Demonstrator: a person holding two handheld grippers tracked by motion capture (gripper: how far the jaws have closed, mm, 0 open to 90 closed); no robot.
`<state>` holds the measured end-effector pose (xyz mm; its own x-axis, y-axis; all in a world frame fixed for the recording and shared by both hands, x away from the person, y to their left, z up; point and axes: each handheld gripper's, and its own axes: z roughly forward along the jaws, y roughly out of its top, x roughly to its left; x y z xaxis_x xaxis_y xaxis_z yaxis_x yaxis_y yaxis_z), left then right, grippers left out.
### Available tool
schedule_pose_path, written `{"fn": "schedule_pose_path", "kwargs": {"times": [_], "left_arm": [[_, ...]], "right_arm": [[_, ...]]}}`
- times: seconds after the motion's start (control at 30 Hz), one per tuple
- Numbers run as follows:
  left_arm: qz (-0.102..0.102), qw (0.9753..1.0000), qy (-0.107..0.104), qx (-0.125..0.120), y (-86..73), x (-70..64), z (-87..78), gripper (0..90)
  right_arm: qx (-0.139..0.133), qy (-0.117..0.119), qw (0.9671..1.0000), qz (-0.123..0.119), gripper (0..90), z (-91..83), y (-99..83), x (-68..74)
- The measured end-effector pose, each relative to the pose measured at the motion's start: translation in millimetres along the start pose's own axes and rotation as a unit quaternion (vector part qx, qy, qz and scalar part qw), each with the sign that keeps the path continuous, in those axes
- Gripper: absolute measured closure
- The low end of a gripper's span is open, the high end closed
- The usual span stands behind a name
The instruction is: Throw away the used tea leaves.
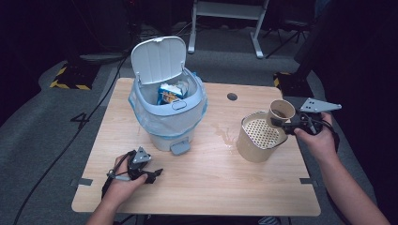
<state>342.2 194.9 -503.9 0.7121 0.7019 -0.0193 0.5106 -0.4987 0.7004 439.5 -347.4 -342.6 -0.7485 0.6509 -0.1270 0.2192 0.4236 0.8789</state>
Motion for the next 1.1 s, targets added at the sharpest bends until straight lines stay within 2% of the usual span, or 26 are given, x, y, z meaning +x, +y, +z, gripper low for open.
{"fn": "schedule_pose_path", "kwargs": {"times": [0.13,0.23,0.3,0.33,0.4,0.43,0.47,0.5,0.53,0.67,0.7,0.8,0.9,0.93,1.0,1.07,1.1], "left_arm": [[-0.001,1.0,0.0,0.0,0.0,-0.1,0.0,22.7],[-0.001,1.0,0.001,0.001,0.0,0.0,0.0,22.5],[0.0,1.0,0.001,0.001,0.0,0.1,0.0,22.5],[0.0,1.0,0.001,0.001,0.0,0.1,0.0,22.5],[-0.001,1.0,0.001,0.001,0.0,-0.1,0.0,22.5],[-0.001,1.0,0.001,0.001,0.0,0.0,0.0,22.5],[-0.001,1.0,0.001,0.001,0.0,0.0,0.0,22.5],[-0.001,1.0,0.001,0.001,0.0,-0.1,0.0,22.5],[-0.001,1.0,0.001,0.001,0.0,-0.1,0.0,22.5],[-0.001,1.0,0.001,0.001,0.0,0.0,0.0,22.5],[-0.001,1.0,0.001,0.001,0.0,0.0,0.0,22.5],[-0.001,1.0,0.001,0.001,0.0,-0.1,0.0,22.5],[-0.001,1.0,0.001,0.001,0.0,-0.1,0.0,22.5],[-0.001,1.0,0.001,0.001,0.0,0.0,0.0,22.5],[-0.001,1.0,0.001,0.001,0.0,0.0,0.0,22.5],[-0.001,1.0,0.001,0.001,0.0,0.0,0.0,22.5],[-0.001,1.0,0.001,0.001,0.0,0.0,0.0,22.5]], "right_arm": [[0.001,-0.009,0.9998,-0.016,30.3,-1.3,1.8,-0.7],[0.0,-0.022,0.999,-0.038,30.4,-3.5,4.2,0.7],[0.006,-0.038,0.9972,-0.064,30.3,-4.5,5.7,3.0],[0.015,-0.052,0.9943,-0.092,30.4,-5.2,7.0,5.4],[0.025,-0.067,0.9895,-0.126,30.6,-5.5,8.4,7.9],[0.027,-0.071,0.9878,-0.136,30.6,-5.7,8.9,8.6],[0.027,-0.071,0.9878,-0.136,30.6,-5.7,8.9,8.6],[0.034,-0.086,0.9809,-0.171,30.8,-6.1,10.1,10.0],[0.036,-0.089,0.9794,-0.178,30.9,-6.1,10.3,10.3],[0.049,-0.115,0.9639,-0.235,31.4,-6.8,10.6,13.5],[0.053,-0.121,0.9591,-0.25,31.5,-6.8,10.5,14.7],[0.07,-0.138,0.9415,-0.299,32.0,-5.9,10.4,18.9],[0.091,-0.16,0.9184,-0.35,32.6,-3.8,10.1,24.1],[0.1,-0.17,0.9054,-0.376,32.8,-2.9,10.3,25.8],[0.122,-0.193,0.8764,-0.424,33.2,-0.4,9.6,30.3],[0.14,-0.21,0.85,-0.463,33.4,2.0,9.0,34.4],[0.151,-0.22,0.8325,-0.485,33.6,3.3,8.8,36.6]]}}
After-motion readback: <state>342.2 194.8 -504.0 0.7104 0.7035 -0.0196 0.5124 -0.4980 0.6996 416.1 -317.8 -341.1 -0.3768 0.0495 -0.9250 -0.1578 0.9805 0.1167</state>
